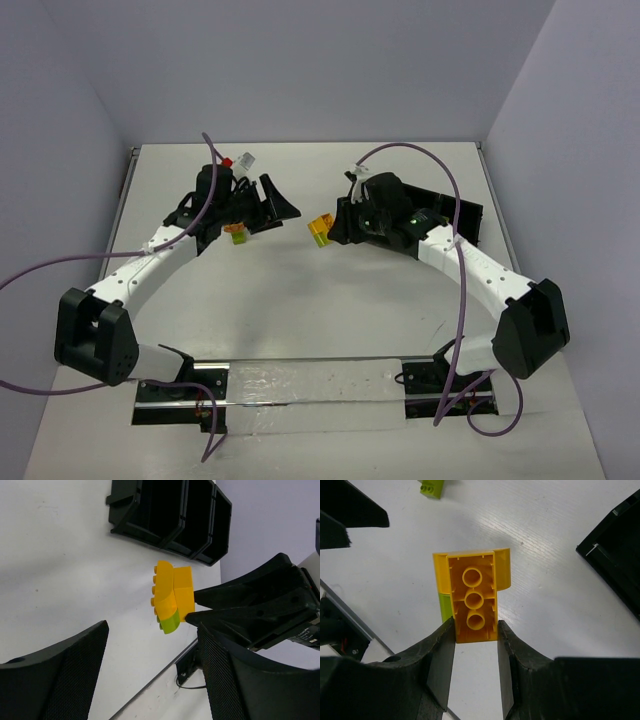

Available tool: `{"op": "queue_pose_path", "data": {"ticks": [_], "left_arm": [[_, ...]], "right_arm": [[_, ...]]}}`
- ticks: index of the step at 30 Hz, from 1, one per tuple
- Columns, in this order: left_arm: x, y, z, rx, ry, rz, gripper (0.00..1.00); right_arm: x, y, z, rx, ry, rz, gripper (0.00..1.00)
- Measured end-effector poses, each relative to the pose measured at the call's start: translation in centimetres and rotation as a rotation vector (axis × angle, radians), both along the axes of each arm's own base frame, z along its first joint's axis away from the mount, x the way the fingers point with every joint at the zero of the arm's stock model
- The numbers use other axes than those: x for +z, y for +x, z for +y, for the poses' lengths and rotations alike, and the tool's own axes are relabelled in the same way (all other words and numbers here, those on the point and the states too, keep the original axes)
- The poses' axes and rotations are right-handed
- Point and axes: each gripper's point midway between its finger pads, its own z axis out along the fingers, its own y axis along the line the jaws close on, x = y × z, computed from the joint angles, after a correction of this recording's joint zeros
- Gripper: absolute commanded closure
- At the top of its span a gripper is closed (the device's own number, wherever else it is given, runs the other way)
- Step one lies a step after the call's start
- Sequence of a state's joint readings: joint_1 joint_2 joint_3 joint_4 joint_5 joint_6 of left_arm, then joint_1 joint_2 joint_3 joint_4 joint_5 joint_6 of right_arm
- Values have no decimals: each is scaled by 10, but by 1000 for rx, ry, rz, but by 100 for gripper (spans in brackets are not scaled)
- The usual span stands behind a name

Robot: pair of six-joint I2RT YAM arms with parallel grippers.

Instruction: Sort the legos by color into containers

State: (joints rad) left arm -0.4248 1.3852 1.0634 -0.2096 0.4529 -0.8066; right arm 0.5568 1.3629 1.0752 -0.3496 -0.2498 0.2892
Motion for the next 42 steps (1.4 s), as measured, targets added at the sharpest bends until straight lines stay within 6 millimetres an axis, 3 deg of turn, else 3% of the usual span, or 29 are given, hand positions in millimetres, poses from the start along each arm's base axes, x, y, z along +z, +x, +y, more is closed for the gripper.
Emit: {"op": "queue_pose_path", "data": {"ticks": [14,22,25,34,36,40,42], "left_arm": [[-21,-6,-23,-45,-59,55,39],[-15,-4,-26,-54,-87,34,45],[-14,-5,-28,-62,-100,37,52],[-17,-9,-30,-76,-119,48,56],[-17,-9,-31,-77,-121,51,65],[-14,-10,-33,-82,-138,50,97],[-13,-10,-33,-82,-144,51,100]], "right_arm": [[17,-9,18,51,116,28,100],[20,-12,22,61,141,39,100],[20,-12,22,60,142,41,100],[20,-12,22,56,145,44,100],[21,-12,22,53,147,47,100],[20,-12,22,45,150,54,100],[21,-11,22,41,152,56,100]]}}
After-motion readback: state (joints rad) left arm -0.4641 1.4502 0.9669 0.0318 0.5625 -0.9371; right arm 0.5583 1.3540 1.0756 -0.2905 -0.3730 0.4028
